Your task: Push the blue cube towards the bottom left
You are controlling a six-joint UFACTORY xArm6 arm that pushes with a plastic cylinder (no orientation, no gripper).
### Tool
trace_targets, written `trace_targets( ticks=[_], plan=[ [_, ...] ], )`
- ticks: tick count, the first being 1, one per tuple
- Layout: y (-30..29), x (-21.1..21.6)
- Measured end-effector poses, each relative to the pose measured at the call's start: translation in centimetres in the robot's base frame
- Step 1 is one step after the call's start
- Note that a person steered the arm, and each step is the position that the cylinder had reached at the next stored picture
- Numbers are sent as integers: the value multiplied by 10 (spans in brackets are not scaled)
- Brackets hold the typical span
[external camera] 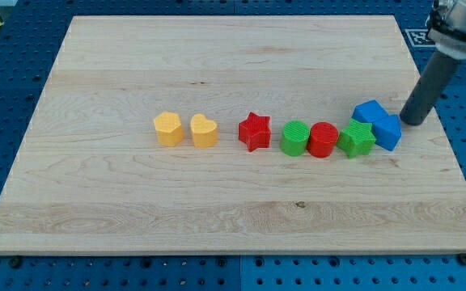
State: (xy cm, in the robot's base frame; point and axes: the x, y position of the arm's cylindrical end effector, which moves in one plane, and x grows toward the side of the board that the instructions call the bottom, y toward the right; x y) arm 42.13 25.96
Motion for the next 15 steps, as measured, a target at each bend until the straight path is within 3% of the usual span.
trace_targets(
  ticks=[1,2,3,4,8,12,15],
  plan=[
    [-12,-44],
    [-89,-55],
    [-157,-49],
    [-168,-15],
    [-114,7],
    [-23,7],
    [5,-11]
  ],
)
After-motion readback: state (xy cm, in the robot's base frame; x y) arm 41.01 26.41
